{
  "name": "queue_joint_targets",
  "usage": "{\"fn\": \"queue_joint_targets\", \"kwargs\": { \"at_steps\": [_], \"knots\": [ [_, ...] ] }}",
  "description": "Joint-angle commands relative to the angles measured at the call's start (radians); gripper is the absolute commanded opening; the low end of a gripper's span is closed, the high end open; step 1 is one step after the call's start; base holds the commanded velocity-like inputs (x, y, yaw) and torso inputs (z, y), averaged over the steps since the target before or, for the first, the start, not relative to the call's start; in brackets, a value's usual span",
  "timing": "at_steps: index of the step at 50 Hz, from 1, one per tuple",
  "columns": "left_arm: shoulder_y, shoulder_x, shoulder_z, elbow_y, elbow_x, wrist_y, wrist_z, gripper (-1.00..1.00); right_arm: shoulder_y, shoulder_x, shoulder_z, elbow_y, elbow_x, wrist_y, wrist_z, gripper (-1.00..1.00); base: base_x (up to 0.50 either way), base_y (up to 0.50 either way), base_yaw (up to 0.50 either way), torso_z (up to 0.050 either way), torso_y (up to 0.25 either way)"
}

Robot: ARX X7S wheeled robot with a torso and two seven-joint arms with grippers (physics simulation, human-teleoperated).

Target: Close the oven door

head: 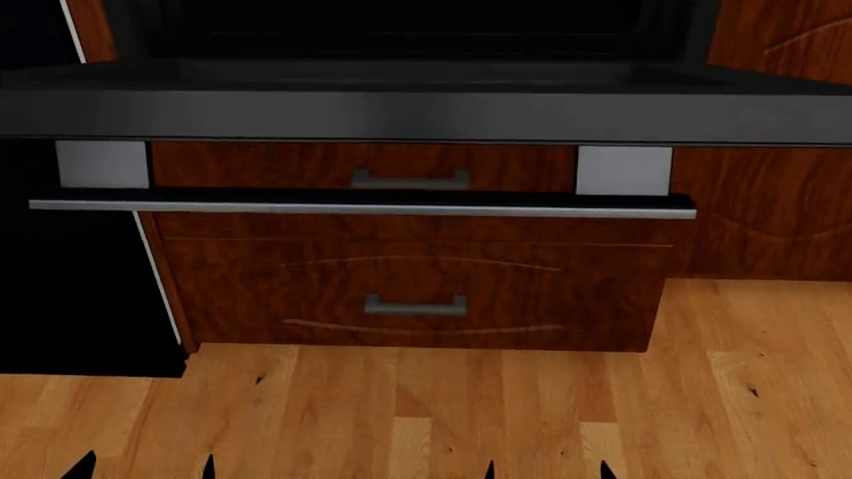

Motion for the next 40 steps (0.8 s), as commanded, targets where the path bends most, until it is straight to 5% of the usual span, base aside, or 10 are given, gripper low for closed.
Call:
{"fn": "queue_joint_targets", "kwargs": {
  "at_steps": [1, 9, 40],
  "knots": [
    [-0.001, -0.004, 0.006, -0.001, -0.007, -0.002, -0.002, 1.00, 0.000, 0.005, -0.004, 0.000, 0.006, -0.001, 0.005, 1.00, 0.00, 0.00, 0.00, -0.050, 0.000],
    [0.005, -0.009, 0.004, 0.007, -0.028, 0.021, 0.011, 1.00, 0.007, 0.005, -0.001, 0.001, 0.015, 0.021, 0.018, 1.00, 0.00, 0.00, 0.00, -0.049, 0.000],
    [-0.006, -0.012, 0.008, -0.006, -0.045, 0.016, -0.013, 1.00, 0.013, 0.010, -0.009, 0.011, 0.012, 0.019, 0.050, 1.00, 0.27, 0.00, 0.00, 0.000, 0.000]
  ]
}}
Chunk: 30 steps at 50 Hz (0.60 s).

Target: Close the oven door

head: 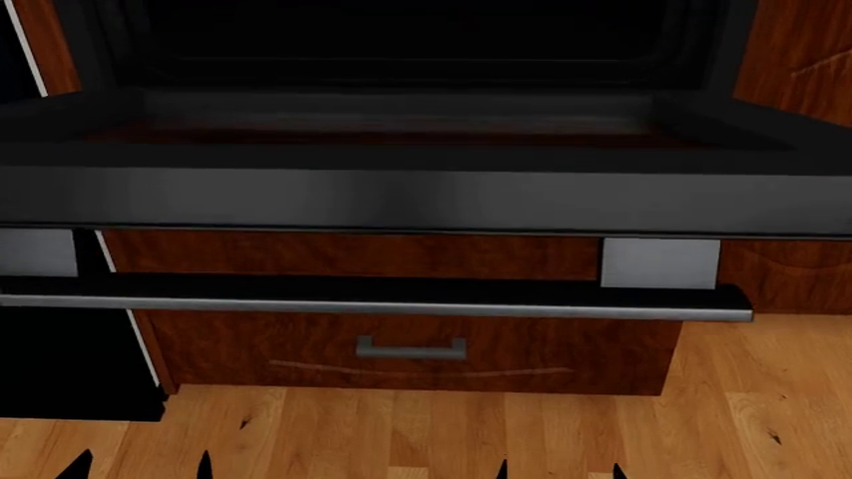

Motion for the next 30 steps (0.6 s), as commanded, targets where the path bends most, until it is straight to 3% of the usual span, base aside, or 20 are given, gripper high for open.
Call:
{"fn": "queue_joint_targets", "kwargs": {
  "at_steps": [1, 30],
  "knots": [
    [-0.006, -0.002, 0.005, -0.006, -0.004, -0.008, -0.007, 1.00, 0.003, 0.003, -0.006, 0.006, 0.001, -0.003, 0.005, 1.00, 0.34, 0.00, 0.00, 0.000, 0.000],
    [-0.006, -0.012, 0.019, -0.005, -0.011, 0.004, -0.014, 1.00, 0.001, 0.013, -0.015, 0.001, 0.021, -0.016, 0.007, 1.00, 0.26, -0.01, 0.00, 0.000, 0.000]
  ]
}}
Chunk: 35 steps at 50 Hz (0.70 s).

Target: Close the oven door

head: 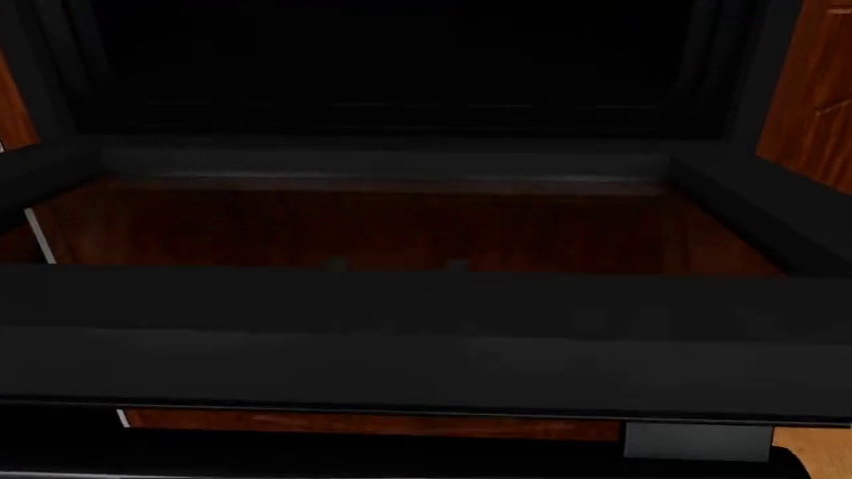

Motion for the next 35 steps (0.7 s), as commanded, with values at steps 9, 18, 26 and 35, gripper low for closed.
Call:
{"fn": "queue_joint_targets", "kwargs": {
  "at_steps": [9, 18, 26, 35],
  "knots": [
    [-0.001, -0.007, 0.005, 0.001, -0.015, 0.006, -0.001, 1.00, 0.001, 0.005, -0.002, 0.000, 0.013, -0.002, 0.009, 1.00, 0.23, -0.05, 0.00, 0.000, 0.000],
    [-0.002, -0.009, 0.010, -0.002, -0.014, 0.009, -0.005, 1.00, 0.004, 0.006, -0.007, 0.007, 0.015, -0.008, 0.008, 1.00, 0.23, -0.05, 0.00, 0.000, 0.000],
    [-0.002, -0.011, 0.015, -0.004, -0.012, 0.014, -0.008, 1.00, 0.004, 0.010, -0.012, 0.003, 0.014, -0.005, 0.012, 1.00, 0.23, -0.08, 0.00, 0.000, 0.000],
    [-0.002, -0.014, 0.019, -0.004, -0.012, 0.018, -0.011, 1.00, 0.005, 0.013, -0.017, 0.003, 0.016, -0.004, 0.015, 1.00, 0.22, -0.08, 0.00, 0.000, 0.000]
  ]
}}
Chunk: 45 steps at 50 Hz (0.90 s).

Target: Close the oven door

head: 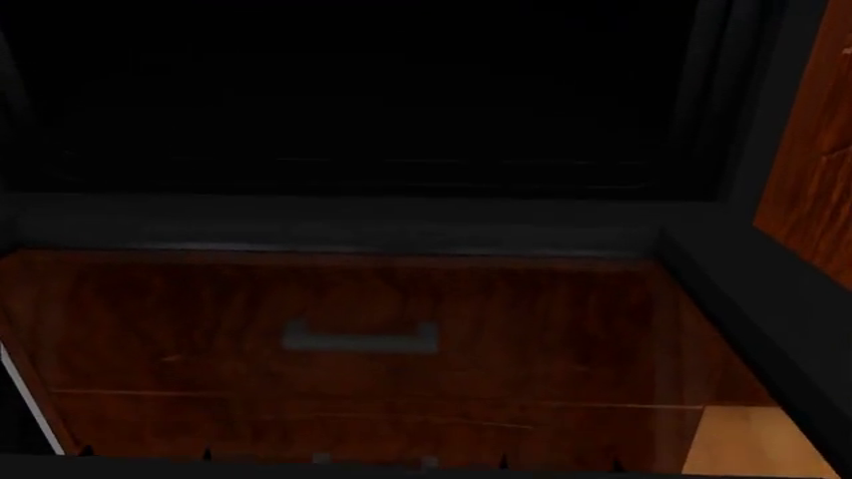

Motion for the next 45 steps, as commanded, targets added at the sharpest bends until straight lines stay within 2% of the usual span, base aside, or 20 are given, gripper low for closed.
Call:
{"fn": "queue_joint_targets", "kwargs": {
  "at_steps": [1, 9, 20, 23, 28, 30, 34, 36, 39, 42, 43, 45],
  "knots": [
    [-0.001, -0.003, 0.005, -0.002, -0.001, 0.005, -0.004, 1.00, 0.002, 0.003, -0.006, 0.001, 0.001, 0.000, 0.003, 1.00, 0.22, -0.08, 0.00, 0.000, 0.000],
    [0.000, -0.006, 0.008, 0.002, -0.006, 0.003, -0.006, 1.00, -0.001, 0.008, -0.010, -0.005, 0.002, -0.002, 0.005, 1.00, 0.21, -0.04, 0.00, 0.000, 0.000],
    [-0.006, -0.015, 0.009, 0.015, -0.033, -0.015, 0.007, 1.00, 0.006, 0.009, -0.006, -0.003, 0.035, 0.005, -0.006, 1.00, 0.00, 0.00, 0.00, 0.000, 0.001],
    [0.026, -0.032, 0.032, 0.078, 0.034, 0.043, -0.009, 1.00, 0.003, 0.023, -0.010, -0.078, 0.010, 0.073, 0.040, 1.00, 0.00, 0.00, 0.00, 0.000, 0.000],
    [-0.016, -0.046, -0.010, 0.161, -0.021, -0.100, -0.048, 1.00, -0.023, 0.066, 0.017, -0.282, 0.011, 0.160, 0.096, 1.00, 0.00, 0.00, 0.00, 0.000, 0.000],
    [-0.039, -0.076, -0.020, 0.254, -0.094, -0.281, -0.058, 1.00, -0.029, 0.086, 0.024, -0.378, 0.044, 0.221, 0.100, 1.00, 0.00, 0.00, 0.00, 0.000, 0.000],
    [-0.035, -0.108, -0.020, 0.430, -0.115, -0.418, -0.108, 1.00, -0.018, 0.112, 0.048, -0.497, 0.099, 0.322, 0.120, 1.00, 0.00, 0.00, 0.00, 0.000, 0.000],
    [-0.049, -0.114, -0.042, 0.491, -0.153, -0.468, -0.121, 1.00, 0.013, 0.142, 0.037, -0.551, 0.129, 0.406, 0.108, 1.00, 0.00, 0.00, 0.00, 0.000, 0.000],
    [-0.125, -0.115, -0.069, 0.551, -0.226, -0.573, -0.133, 1.00, 0.071, 0.154, 0.094, -0.664, 0.185, 0.511, 0.165, 1.00, 0.00, 0.00, 0.00, 0.000, 0.000],
    [-0.182, -0.122, -0.106, 0.581, -0.280, -0.643, -0.149, 1.00, 0.188, 0.177, 0.148, -0.775, 0.281, 0.688, 0.227, 1.00, 0.00, 0.00, 0.00, 0.000, 0.000],
    [-0.217, -0.142, -0.064, 0.584, -0.241, -0.659, -0.144, 1.00, 0.225, 0.191, 0.145, -0.809, 0.312, 0.758, 0.239, 1.00, 0.00, 0.00, 0.00, 0.000, 0.000],
    [-0.282, -0.137, -0.095, 0.560, -0.310, -0.730, -0.134, 1.00, 0.252, 0.198, 0.160, -0.834, 0.336, 0.803, 0.258, 1.00, 0.00, 0.00, 0.00, 0.000, 0.000]
  ]
}}
